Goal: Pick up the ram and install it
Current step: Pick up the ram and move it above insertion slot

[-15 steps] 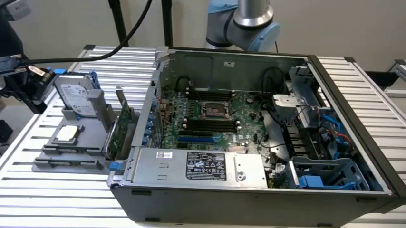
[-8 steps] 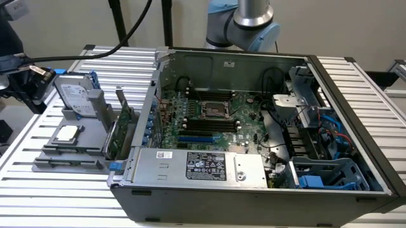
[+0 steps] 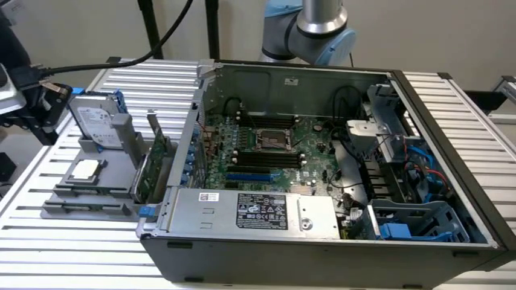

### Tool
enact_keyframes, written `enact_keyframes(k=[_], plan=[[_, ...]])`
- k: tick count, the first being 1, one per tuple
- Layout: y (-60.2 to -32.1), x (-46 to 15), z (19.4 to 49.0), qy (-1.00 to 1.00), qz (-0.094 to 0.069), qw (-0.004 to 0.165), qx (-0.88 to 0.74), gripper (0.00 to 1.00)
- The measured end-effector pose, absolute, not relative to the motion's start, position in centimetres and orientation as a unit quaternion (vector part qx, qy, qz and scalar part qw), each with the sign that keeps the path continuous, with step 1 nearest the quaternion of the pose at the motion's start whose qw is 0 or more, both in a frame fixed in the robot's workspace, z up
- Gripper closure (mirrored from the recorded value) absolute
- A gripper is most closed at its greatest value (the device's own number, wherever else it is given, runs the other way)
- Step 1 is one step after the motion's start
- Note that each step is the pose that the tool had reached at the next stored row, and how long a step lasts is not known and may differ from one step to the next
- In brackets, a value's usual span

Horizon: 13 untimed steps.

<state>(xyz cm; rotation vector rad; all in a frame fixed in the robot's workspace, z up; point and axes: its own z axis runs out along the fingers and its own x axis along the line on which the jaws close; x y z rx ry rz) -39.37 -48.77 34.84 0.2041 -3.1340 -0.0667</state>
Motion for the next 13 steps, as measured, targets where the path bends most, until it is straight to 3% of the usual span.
enact_keyframes(k=[13], plan=[[-48.77, -39.37, 34.67, -0.983, -0.021, 0.003, 0.182, 1.0]])
